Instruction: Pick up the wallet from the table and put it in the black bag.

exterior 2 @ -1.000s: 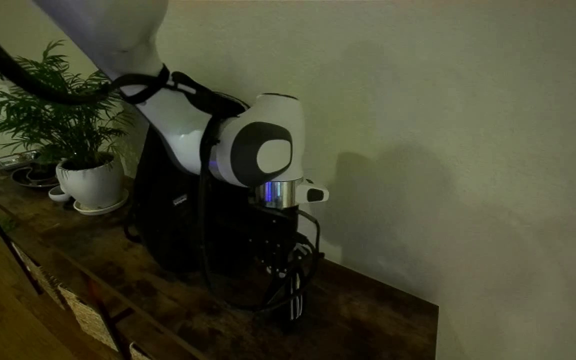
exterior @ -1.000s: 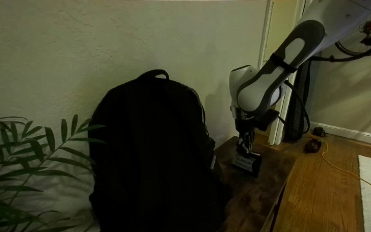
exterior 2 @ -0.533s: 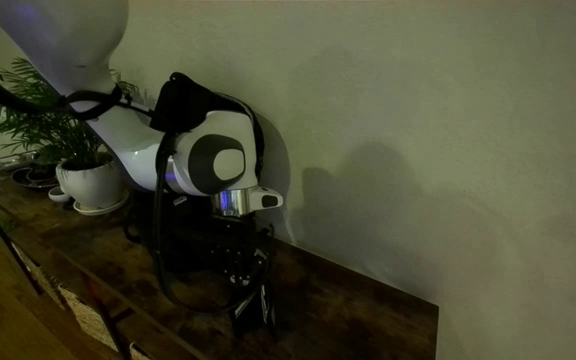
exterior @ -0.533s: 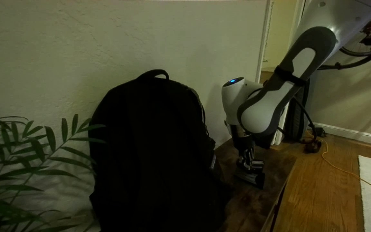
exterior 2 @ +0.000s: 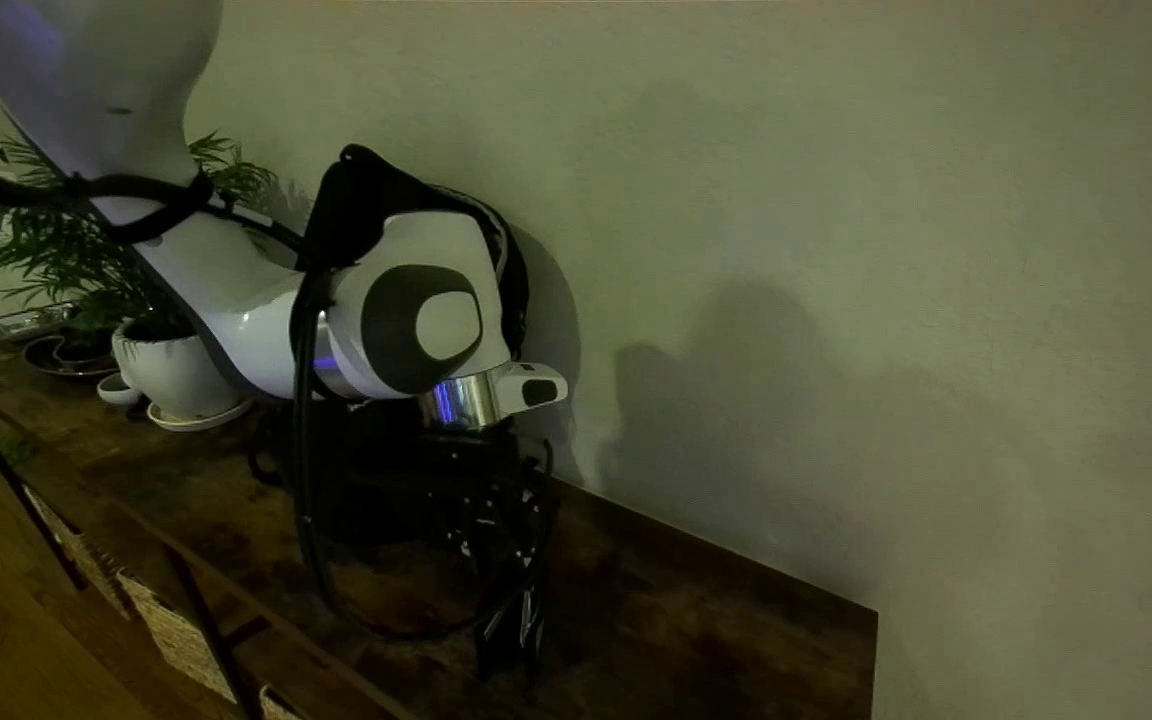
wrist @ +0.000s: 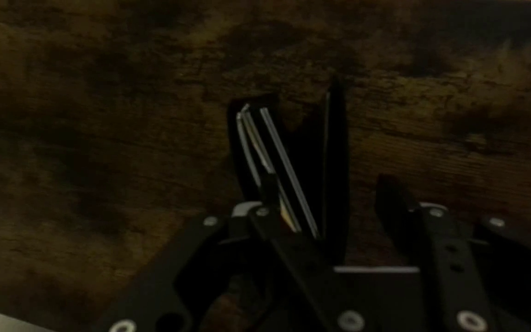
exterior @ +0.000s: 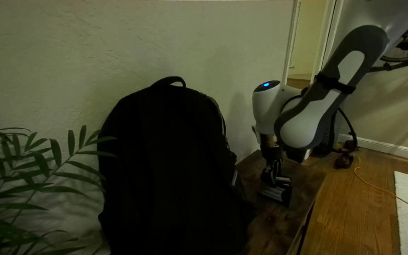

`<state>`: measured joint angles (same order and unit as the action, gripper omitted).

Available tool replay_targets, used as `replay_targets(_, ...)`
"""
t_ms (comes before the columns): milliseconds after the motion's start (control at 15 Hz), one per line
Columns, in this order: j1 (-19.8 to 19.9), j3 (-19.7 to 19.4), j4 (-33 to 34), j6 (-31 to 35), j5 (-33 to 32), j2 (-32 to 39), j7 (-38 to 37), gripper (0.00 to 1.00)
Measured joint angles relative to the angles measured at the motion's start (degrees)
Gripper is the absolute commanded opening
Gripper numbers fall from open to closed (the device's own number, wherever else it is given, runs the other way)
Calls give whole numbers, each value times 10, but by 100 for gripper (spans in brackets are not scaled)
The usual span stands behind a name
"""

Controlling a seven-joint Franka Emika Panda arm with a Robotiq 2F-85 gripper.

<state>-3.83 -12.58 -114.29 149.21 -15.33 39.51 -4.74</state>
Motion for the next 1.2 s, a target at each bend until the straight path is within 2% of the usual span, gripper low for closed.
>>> replay_targets(200, -3, -18, -17, 6, -13, -20, -13, 100)
replay_targets(733, 2, -25, -47, 1, -9, -73, -26, 100)
replay_targets(933, 29, -7, -48, -13, 17, -84, -8, 100)
replay_targets(1200, 86, 29, -47, -29, 79, -85, 44, 100)
